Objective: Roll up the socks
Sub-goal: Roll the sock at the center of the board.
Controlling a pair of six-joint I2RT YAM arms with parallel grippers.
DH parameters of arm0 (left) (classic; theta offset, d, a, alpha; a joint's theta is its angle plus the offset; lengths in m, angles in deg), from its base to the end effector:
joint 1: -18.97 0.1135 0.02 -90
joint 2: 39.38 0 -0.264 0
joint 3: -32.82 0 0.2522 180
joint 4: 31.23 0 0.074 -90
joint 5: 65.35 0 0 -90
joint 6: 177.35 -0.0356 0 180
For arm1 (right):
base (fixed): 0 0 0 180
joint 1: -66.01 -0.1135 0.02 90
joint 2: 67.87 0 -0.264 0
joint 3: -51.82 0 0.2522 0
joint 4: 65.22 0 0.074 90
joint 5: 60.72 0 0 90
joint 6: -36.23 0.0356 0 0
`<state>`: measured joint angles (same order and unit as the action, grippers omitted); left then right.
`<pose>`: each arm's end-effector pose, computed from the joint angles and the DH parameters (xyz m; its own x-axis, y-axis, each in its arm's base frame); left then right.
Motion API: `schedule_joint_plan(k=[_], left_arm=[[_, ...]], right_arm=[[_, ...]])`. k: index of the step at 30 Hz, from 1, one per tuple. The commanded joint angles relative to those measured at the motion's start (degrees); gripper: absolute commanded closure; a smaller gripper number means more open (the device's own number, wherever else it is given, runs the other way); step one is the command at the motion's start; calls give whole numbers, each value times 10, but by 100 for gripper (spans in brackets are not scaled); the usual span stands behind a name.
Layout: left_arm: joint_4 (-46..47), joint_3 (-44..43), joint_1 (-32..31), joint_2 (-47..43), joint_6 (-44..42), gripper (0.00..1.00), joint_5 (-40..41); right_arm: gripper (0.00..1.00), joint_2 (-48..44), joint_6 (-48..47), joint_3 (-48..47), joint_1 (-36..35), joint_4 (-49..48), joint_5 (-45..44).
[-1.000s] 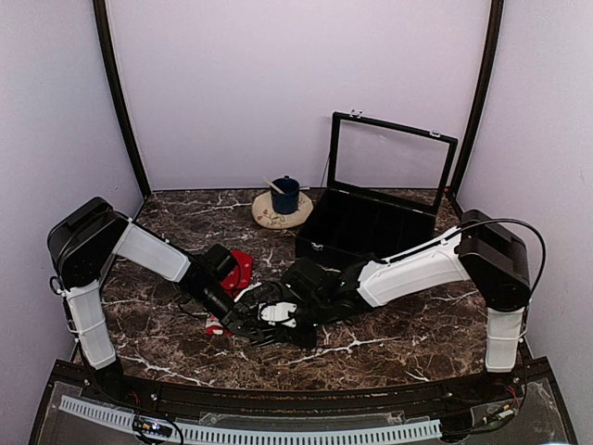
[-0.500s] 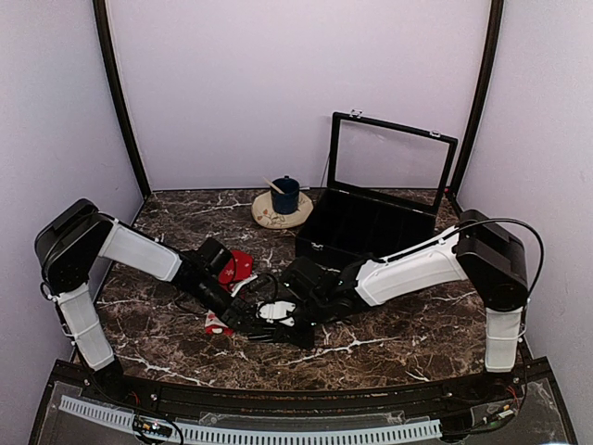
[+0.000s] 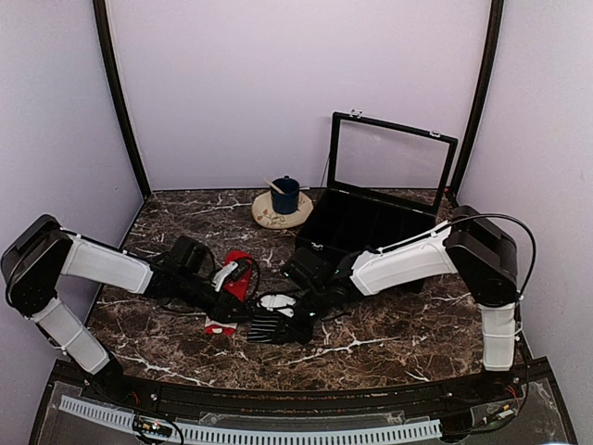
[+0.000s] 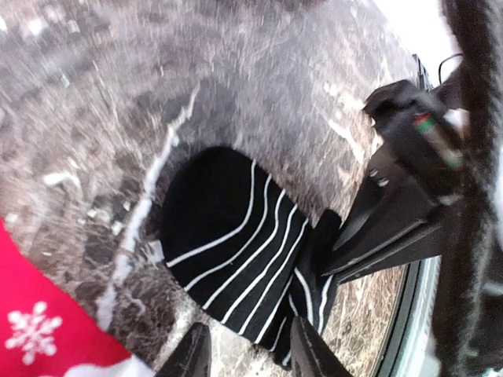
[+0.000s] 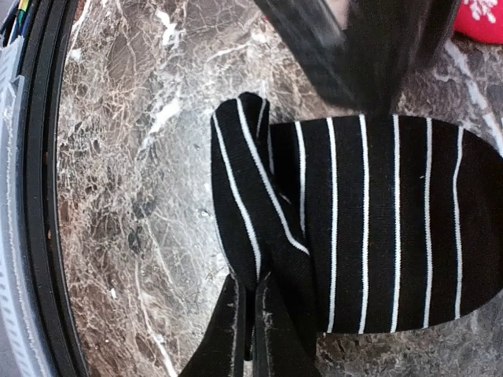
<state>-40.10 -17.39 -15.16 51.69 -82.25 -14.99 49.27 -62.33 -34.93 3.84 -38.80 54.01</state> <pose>0.2200 -0.1766 0.1351 -0.6978 0.3903 -0.6006 0.7142 0.4425 -0.5423 0.1811 0.3750 0.1319 -0.2509 -0.7648 -0.5934 -0.9582 0.1089 0.2647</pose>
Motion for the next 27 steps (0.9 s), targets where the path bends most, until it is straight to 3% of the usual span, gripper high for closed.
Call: schedule_joint_plan(k=[1,10,19,27], left_arm=[[90,46,0,-69,9,62,31],[132,108,-8,-151,-43,60,76],[119,142,-136,-204,-158,58,172],[124,142,-191,-198,-222,57,236]], right_arm=[[100,30,38,-28,19,53,55],[100,61,56,-67,39,105,110],[100,91,57,-107,46,161,137],[100,115,55,-138,57,208,163]])
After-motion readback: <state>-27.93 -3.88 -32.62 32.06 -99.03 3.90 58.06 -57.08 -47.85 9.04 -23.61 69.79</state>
